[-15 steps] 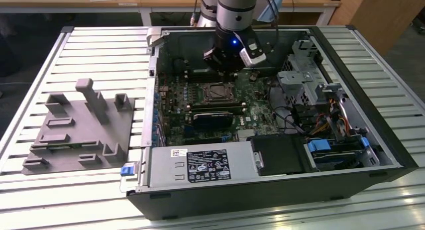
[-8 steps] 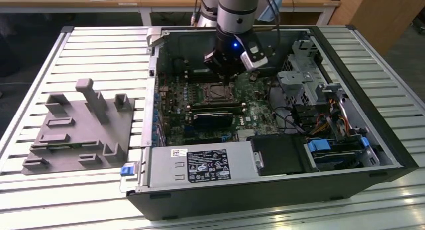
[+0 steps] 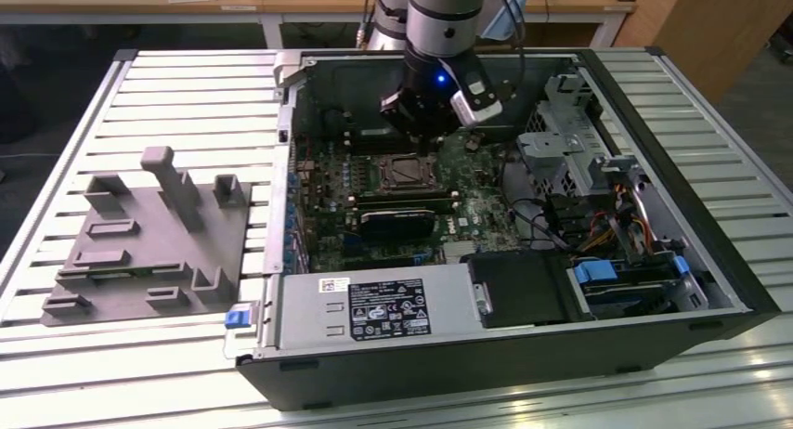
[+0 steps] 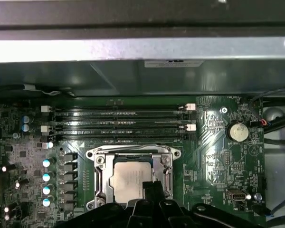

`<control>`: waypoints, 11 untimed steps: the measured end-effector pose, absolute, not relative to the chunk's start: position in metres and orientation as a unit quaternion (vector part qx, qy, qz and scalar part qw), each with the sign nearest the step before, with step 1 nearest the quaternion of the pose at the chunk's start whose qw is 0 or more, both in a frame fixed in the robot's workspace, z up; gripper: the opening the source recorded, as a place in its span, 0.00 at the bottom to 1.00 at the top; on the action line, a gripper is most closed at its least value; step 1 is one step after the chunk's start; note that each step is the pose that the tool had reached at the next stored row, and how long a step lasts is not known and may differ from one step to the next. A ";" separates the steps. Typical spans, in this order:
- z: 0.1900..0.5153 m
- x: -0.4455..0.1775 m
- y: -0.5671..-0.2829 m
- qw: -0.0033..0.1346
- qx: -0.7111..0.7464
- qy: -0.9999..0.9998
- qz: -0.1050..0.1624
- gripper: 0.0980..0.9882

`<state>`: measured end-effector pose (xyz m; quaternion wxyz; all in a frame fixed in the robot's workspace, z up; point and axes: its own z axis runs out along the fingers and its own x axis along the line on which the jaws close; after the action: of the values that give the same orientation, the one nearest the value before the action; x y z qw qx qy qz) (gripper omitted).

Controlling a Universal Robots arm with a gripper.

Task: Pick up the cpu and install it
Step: 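Install the second cpu locking lever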

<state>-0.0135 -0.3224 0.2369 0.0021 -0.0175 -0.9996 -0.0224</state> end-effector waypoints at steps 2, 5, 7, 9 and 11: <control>0.237 -0.014 -0.326 0.002 -0.018 -1.000 -0.022 0.01; 0.237 -0.014 -0.331 0.002 -0.018 -1.000 -0.023 0.01; 0.237 -0.014 -0.335 0.002 -0.017 -1.000 -0.022 0.01; 0.237 -0.014 -0.339 0.002 -0.017 -1.000 -0.022 0.01; 0.236 -0.014 -0.342 0.002 -0.017 -1.000 -0.022 0.01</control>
<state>-0.0135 -0.3418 0.2365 0.0023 -0.0173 -0.9996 -0.0225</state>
